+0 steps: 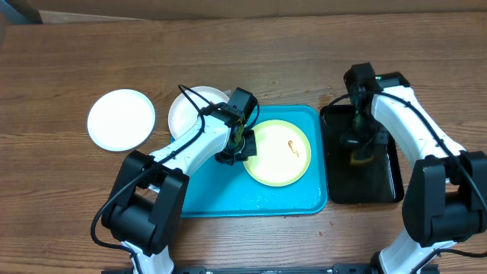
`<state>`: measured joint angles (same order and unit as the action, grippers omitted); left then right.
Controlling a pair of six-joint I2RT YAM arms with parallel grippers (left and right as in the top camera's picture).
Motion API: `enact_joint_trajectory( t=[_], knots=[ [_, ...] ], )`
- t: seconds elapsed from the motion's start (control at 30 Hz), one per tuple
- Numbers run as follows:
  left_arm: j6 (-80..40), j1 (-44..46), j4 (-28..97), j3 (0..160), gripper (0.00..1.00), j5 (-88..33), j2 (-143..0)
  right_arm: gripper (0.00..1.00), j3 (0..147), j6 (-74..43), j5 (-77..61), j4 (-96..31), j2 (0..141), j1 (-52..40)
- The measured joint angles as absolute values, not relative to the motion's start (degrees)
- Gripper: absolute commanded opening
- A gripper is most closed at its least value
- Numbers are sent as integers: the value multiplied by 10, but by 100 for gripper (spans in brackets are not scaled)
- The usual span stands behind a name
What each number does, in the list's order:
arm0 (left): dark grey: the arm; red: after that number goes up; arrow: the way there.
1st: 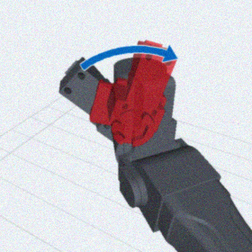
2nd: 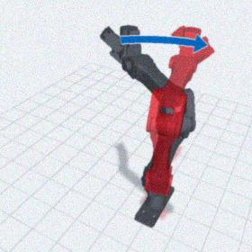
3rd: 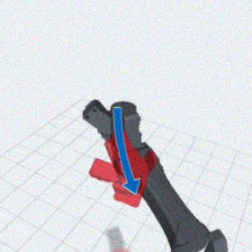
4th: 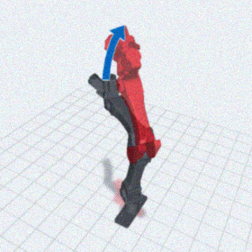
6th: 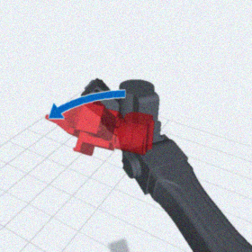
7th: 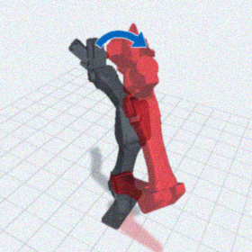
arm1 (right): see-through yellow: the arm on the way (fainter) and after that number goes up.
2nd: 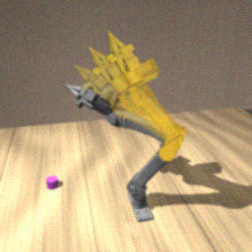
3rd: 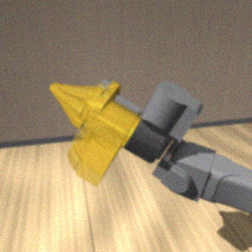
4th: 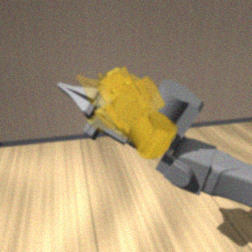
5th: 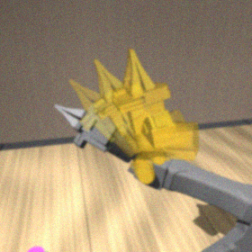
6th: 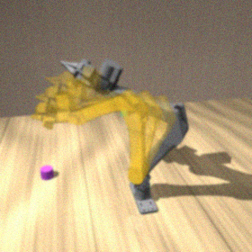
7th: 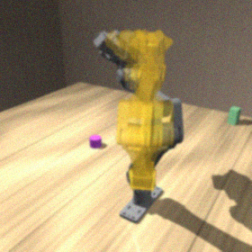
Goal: Clean dirty plates on tray and stack at the side
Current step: 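Carry the sponge with the right gripper to the held yellow plate, then scrub the yellow plate's surface with the sponge in the right gripper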
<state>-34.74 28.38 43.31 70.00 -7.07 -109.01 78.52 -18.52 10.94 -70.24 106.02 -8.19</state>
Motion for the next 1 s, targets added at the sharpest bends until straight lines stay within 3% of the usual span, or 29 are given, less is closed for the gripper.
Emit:
enact_joint_trajectory(
  t=[0.3,0.73,1.0],
  knots=[
    [-347,284,433,700,4,-71,-1090,4,801,-182,142,-719,1060,-111],
    [-347,284,432,700,4,-71,-1090,4,847,-180,19,-644,1060,-234],
    [-347,284,432,700,4,-71,-1090,4,845,-179,81,-618,1060,-296]
  ],
)
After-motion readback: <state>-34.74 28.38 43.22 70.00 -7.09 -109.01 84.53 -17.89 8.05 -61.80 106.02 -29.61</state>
